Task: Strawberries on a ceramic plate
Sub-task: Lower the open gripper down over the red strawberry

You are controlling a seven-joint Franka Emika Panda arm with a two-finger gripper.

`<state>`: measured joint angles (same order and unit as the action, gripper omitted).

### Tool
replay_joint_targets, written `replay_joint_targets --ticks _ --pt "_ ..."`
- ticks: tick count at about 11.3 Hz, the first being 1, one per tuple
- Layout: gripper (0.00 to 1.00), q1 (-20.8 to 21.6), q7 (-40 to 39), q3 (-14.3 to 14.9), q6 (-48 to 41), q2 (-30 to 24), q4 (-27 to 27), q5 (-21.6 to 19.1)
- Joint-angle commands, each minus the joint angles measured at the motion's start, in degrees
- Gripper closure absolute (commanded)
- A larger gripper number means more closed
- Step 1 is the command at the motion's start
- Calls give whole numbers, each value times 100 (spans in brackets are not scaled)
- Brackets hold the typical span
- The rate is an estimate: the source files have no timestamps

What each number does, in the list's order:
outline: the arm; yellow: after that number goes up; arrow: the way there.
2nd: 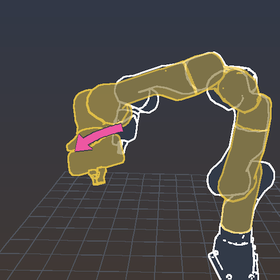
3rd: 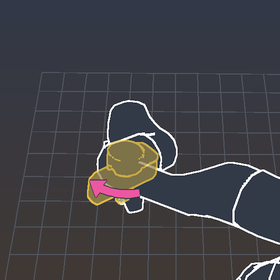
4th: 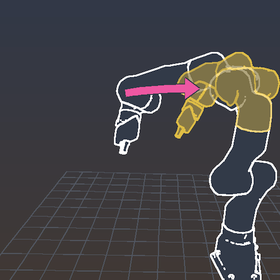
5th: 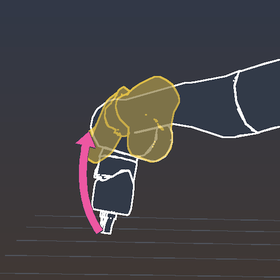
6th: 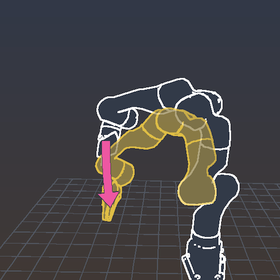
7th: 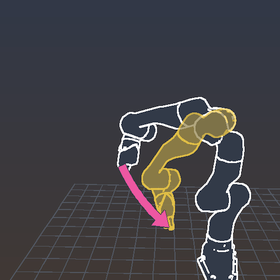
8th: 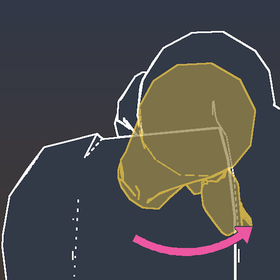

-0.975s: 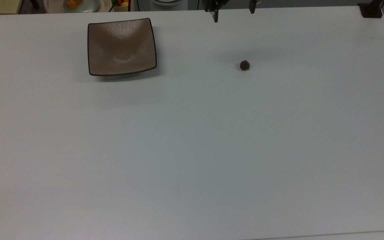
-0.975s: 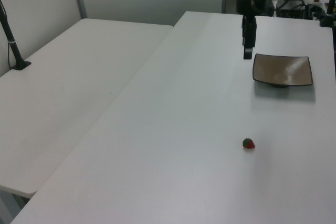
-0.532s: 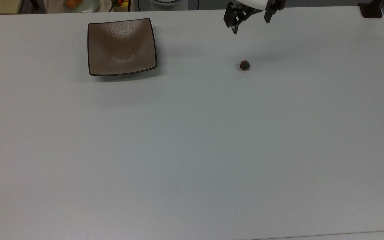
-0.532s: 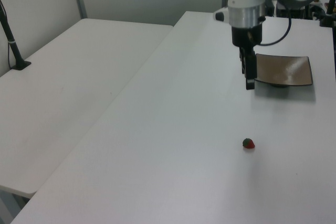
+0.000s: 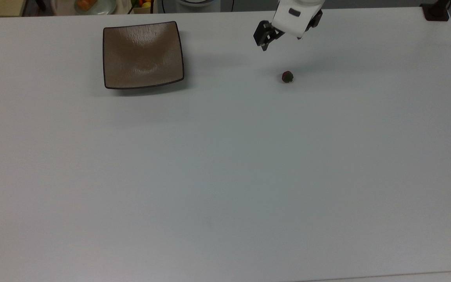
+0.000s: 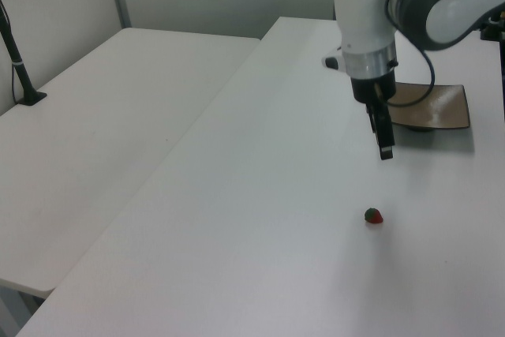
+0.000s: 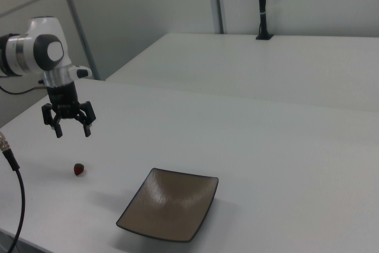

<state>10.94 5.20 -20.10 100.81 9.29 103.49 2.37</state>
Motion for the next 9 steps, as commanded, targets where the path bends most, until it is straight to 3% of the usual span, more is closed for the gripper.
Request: replay_joint_targets --ticks 1,6,9 --pt "0 215 -10 15 473 177 346 123" --pt "0 418 8 15 1500 397 892 184" --pt "0 462 393 15 2246 547 1189 543"
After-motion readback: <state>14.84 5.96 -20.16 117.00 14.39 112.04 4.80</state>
